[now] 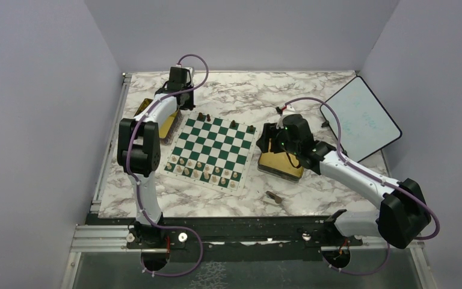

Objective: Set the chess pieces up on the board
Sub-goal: Place the chess piece on the chessboard, then pick up the chess piece from the storage box, then place the chess piece on the chessboard.

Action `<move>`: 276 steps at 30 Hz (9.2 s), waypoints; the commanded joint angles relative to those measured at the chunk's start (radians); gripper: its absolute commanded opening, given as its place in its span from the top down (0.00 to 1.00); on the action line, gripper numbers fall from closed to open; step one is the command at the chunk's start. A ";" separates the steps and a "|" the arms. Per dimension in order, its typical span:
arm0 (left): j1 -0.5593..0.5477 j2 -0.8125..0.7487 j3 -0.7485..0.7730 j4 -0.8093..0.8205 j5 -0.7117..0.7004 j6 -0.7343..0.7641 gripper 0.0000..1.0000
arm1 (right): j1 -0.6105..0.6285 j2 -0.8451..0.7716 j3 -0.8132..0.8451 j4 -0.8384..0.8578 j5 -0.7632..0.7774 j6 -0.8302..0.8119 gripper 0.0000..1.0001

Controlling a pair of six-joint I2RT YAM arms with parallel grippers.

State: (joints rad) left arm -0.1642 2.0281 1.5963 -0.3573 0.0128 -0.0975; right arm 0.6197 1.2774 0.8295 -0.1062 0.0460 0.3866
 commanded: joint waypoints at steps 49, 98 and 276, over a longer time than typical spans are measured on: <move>-0.020 0.016 0.007 0.005 0.001 0.012 0.67 | -0.005 0.002 0.007 0.006 -0.001 -0.022 0.35; 0.261 0.040 -0.016 0.119 -0.062 -0.033 0.61 | -0.005 0.003 0.028 -0.019 0.000 -0.057 0.35; -0.460 0.052 -0.055 0.209 -0.087 0.001 0.58 | -0.005 -0.113 -0.067 -0.029 0.084 -0.097 0.35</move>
State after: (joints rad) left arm -0.6174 2.1002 1.4982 -0.1226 -0.0757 -0.1066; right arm 0.6197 1.1835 0.7742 -0.1257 0.1081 0.3016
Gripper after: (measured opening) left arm 0.407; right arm 0.653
